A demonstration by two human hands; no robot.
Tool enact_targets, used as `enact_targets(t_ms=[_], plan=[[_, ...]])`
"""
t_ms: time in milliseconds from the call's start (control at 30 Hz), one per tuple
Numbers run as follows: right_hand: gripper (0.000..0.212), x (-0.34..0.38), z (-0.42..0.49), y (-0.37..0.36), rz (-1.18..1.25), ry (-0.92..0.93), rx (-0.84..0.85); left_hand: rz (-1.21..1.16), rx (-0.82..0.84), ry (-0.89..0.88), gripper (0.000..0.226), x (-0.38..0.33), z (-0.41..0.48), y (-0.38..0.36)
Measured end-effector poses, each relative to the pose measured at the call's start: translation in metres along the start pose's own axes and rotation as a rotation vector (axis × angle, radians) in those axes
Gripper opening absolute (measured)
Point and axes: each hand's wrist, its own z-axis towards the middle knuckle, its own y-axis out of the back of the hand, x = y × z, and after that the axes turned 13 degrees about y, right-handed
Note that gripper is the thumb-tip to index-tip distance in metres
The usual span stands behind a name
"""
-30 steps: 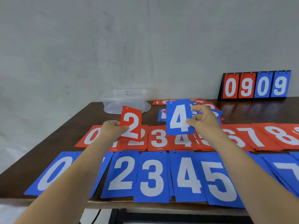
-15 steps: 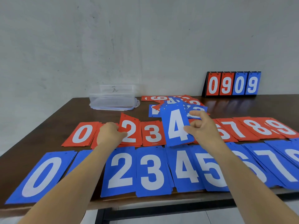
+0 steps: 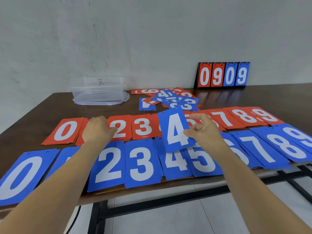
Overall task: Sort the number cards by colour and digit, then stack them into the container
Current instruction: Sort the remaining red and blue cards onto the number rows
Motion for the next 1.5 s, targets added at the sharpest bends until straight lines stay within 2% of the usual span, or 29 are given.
enact_targets(t_ms=[200,300,433,567,700,933,1067,1267,1500], plan=[[0.048,-0.018,-0.03,-0.008,-0.049,-0.052,0.079,-0.076,-0.006,-0.011,0.054,-0.008,-0.018,0.01],[0.054,-0.026,-0.04,-0.014,-0.216,-0.029,0.092,-0.113,-0.014,-0.027,0.056,-0.011,-0.028,0.014],[0.053,-0.025,-0.05,-0.021,-0.529,0.089,0.081,-0.15,-0.028,-0.063,0.055,-0.017,-0.04,0.017],[0.053,-0.025,-0.052,-0.022,-0.615,0.132,0.066,-0.169,-0.038,-0.086,0.054,-0.02,-0.047,0.018],[0.056,-0.027,-0.05,-0.019,-0.607,0.098,0.06,-0.201,-0.028,-0.125,0.054,-0.024,-0.051,0.017],[0.035,-0.033,-0.045,-0.016,-0.521,0.127,-0.024,-0.223,0.036,-0.212,0.061,-0.04,-0.066,0.006],[0.035,-0.03,-0.029,-0.007,-0.547,0.148,-0.031,-0.2,0.064,-0.254,0.06,-0.054,-0.068,0.005],[0.036,-0.02,0.022,0.02,-0.569,0.129,-0.078,-0.217,0.087,-0.274,0.059,-0.09,-0.054,0.01],[0.033,-0.039,0.103,0.059,-0.631,0.062,-0.015,-0.211,0.114,-0.239,0.054,-0.134,-0.024,-0.005]])
